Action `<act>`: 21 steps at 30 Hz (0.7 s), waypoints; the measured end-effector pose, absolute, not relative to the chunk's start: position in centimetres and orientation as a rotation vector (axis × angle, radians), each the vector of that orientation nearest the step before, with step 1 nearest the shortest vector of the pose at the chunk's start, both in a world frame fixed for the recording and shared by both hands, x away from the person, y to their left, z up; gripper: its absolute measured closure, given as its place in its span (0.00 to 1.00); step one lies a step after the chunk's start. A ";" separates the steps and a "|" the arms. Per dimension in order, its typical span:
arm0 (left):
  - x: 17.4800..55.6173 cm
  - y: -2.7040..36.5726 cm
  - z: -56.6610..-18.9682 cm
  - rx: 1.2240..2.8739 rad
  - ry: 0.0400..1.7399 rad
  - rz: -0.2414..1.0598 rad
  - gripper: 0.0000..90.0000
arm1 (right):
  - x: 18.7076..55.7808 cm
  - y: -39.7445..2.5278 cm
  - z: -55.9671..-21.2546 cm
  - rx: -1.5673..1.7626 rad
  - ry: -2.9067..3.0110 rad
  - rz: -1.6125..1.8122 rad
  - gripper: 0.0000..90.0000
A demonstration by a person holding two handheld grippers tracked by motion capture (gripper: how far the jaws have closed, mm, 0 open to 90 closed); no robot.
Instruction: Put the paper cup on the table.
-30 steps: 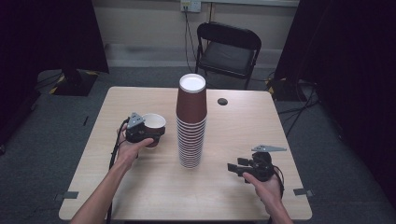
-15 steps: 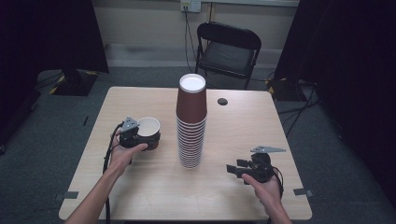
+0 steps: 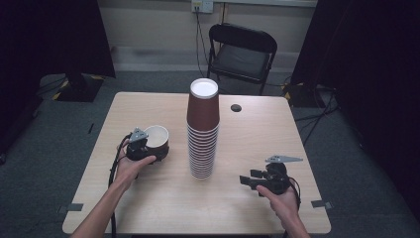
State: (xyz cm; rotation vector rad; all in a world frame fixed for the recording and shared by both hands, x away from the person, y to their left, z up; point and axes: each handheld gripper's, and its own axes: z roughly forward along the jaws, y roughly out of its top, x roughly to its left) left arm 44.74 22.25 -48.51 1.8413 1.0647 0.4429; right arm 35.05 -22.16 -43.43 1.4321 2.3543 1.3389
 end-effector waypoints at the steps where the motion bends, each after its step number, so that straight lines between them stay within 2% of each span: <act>1: 44.7 22.3 -48.6 1.850 1.063 0.450 0.14 | 35.0 -22.1 -43.4 1.429 2.356 1.337 0.44; 13: 44.3 22.1 -48.6 1.905 1.052 0.493 0.17 | 35.1 -22.1 -43.5 1.434 2.356 1.337 0.44; 16: 44.2 22.4 -48.7 1.952 1.051 0.488 0.17 | 35.0 -22.1 -43.4 1.428 2.358 1.340 0.44; 21: 43.8 23.0 -48.3 1.935 1.078 0.466 0.17 | 35.0 -22.1 -43.4 1.431 2.357 1.338 0.44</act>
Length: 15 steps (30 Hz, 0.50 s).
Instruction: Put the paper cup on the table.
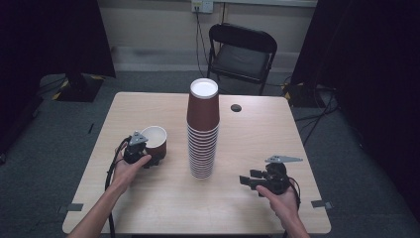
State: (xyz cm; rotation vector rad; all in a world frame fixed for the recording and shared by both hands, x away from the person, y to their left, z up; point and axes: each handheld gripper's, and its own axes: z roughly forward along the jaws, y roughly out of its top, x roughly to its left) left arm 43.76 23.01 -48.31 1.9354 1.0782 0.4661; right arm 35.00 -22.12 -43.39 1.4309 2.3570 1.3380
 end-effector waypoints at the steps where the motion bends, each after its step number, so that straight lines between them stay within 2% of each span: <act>1: 43.6 23.1 -48.2 1.936 1.075 0.469 0.17 | 35.0 -22.1 -43.4 1.432 2.355 1.340 0.44; 15: 41.7 24.0 -47.9 1.938 1.075 0.473 0.17 | 35.0 -22.4 -43.4 1.439 2.335 1.334 0.42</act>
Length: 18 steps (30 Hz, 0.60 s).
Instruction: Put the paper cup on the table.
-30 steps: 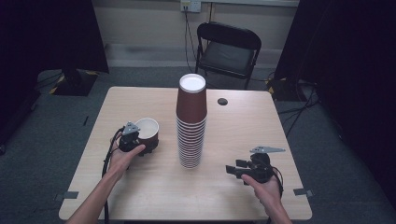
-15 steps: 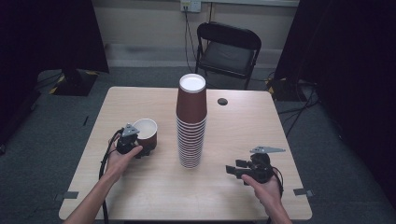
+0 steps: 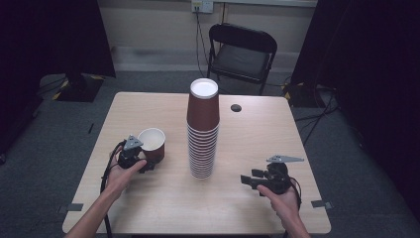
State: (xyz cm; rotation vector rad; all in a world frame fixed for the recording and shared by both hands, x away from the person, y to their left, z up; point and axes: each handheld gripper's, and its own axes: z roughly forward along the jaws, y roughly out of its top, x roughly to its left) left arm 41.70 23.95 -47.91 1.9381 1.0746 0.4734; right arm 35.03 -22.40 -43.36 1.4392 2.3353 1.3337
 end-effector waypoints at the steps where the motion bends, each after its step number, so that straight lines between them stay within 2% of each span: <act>1: 41.5 24.1 -47.8 1.937 1.072 0.471 0.17 | 35.0 -22.4 -43.4 1.438 2.336 1.333 0.42; 18: 38.9 25.9 -45.2 1.866 1.081 0.420 0.17 | 35.0 -22.7 -43.2 1.431 2.307 1.320 0.40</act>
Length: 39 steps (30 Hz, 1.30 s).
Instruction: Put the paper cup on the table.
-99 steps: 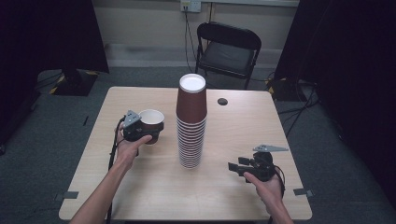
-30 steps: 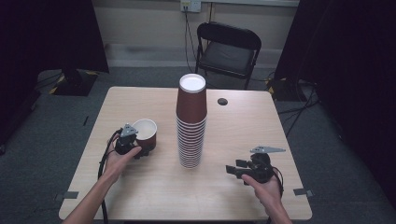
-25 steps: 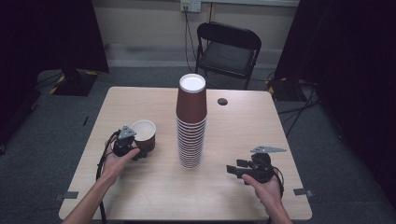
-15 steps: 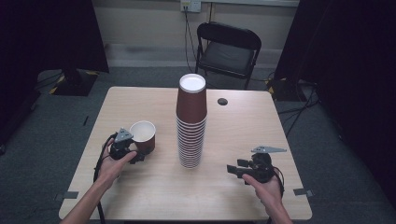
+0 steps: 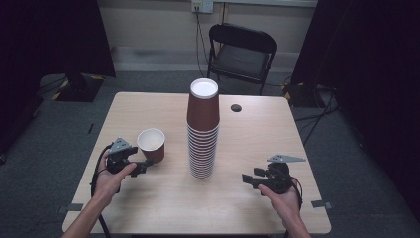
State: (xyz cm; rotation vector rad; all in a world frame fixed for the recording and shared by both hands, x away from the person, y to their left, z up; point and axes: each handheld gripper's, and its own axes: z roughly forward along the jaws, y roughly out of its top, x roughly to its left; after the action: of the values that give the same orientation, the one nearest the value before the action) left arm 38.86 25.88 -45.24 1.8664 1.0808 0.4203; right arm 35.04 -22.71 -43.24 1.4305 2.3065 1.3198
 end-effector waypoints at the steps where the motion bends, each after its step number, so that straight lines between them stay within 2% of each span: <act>1: 38.6 26.0 -45.0 1.863 1.090 0.414 0.17 | 35.0 -22.8 -43.2 1.431 2.304 1.324 0.40; 21: 33.5 26.4 -43.2 1.865 1.118 0.399 0.19 | 35.0 -23.7 -43.2 1.455 2.244 1.304 0.37; 28: 31.5 25.5 -44.3 1.881 1.097 0.443 0.19 | 34.6 -24.3 -43.0 1.440 2.203 1.319 0.34; 39: 29.9 26.3 -45.3 1.887 1.124 0.413 0.20 | 34.3 -24.8 -44.2 1.454 2.156 1.252 0.25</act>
State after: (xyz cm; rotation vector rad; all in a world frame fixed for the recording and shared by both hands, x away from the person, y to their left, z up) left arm 29.88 26.28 -45.34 1.8873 1.1237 0.4134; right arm 34.28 -24.80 -44.23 1.4536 2.1564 1.2517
